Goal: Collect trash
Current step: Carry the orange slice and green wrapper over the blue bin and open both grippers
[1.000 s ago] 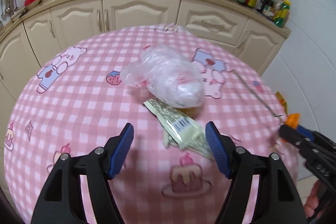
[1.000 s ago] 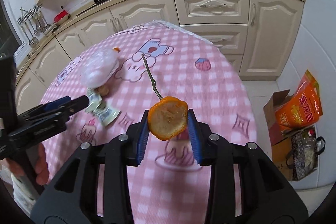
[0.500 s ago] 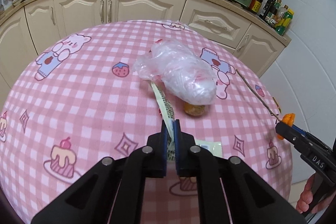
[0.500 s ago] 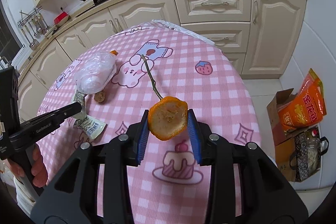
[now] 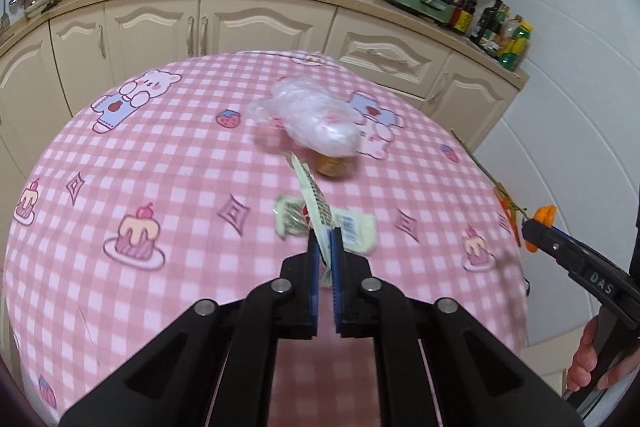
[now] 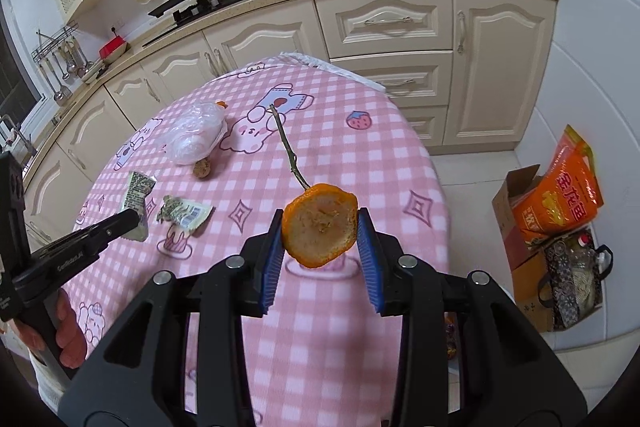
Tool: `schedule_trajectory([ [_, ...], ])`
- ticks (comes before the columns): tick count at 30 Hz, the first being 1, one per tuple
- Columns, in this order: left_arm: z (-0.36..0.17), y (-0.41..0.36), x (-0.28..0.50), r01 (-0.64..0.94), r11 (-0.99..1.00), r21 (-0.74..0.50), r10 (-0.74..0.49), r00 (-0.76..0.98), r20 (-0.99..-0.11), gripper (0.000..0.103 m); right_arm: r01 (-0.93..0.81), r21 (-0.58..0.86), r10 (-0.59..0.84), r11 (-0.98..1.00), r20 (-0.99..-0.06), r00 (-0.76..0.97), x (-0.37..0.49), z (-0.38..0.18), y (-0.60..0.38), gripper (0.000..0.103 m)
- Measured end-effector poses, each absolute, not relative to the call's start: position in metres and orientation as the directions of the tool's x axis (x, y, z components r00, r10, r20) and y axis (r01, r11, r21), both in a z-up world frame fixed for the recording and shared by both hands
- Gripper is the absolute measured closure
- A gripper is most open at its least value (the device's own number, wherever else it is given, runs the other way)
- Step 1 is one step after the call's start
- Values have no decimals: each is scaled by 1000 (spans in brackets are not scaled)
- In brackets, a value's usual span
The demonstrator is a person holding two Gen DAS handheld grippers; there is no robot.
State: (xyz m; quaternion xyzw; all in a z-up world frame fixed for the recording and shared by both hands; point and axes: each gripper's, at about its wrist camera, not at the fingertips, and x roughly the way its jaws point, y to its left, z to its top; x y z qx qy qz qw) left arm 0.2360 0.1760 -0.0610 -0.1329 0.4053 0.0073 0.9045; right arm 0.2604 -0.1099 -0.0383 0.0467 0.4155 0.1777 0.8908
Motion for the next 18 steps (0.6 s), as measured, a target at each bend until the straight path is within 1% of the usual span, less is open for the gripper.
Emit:
schedule_trajectory([
  [10, -50, 115, 202, 9, 971, -240, -181, 684, -707, 98, -182, 239, 299, 954, -720, 626, 218, -40, -163, 68],
  [18, -57, 52, 194, 143, 961, -238, -273, 639, -719, 98, -54, 258, 232, 965, -738, 634, 192, -55, -217, 68],
])
